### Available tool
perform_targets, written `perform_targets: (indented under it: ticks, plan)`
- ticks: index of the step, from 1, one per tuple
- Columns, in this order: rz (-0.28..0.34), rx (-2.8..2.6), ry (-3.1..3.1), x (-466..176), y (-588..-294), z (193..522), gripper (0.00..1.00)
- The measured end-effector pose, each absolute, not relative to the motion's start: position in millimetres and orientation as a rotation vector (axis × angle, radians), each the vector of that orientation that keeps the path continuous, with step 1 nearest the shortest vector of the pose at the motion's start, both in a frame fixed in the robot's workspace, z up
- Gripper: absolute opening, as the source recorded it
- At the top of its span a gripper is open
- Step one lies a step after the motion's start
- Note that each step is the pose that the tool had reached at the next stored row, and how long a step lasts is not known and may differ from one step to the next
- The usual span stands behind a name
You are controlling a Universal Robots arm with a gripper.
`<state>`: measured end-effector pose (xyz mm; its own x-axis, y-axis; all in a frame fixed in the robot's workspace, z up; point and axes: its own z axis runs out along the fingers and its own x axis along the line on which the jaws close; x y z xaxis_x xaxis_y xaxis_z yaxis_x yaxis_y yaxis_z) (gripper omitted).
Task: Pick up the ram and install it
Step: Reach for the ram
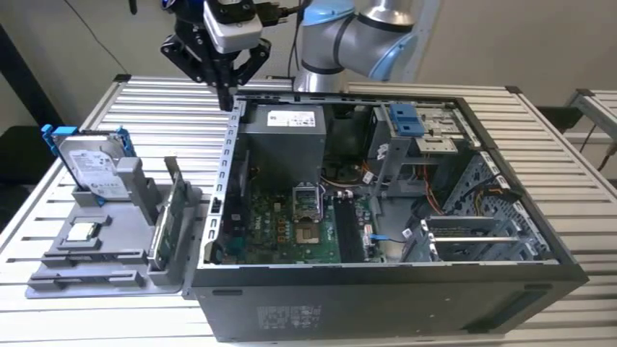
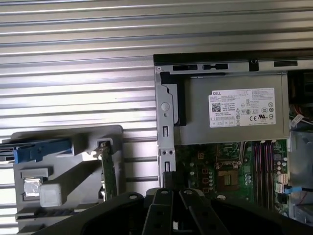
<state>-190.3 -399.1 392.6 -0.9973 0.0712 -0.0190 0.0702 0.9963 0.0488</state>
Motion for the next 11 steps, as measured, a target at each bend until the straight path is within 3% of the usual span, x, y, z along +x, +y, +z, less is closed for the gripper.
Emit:
perform_targets:
  ticks: [11]
  plan:
    - [0.075, 0.111, 3.118, -205, -399, 393, 0.11]
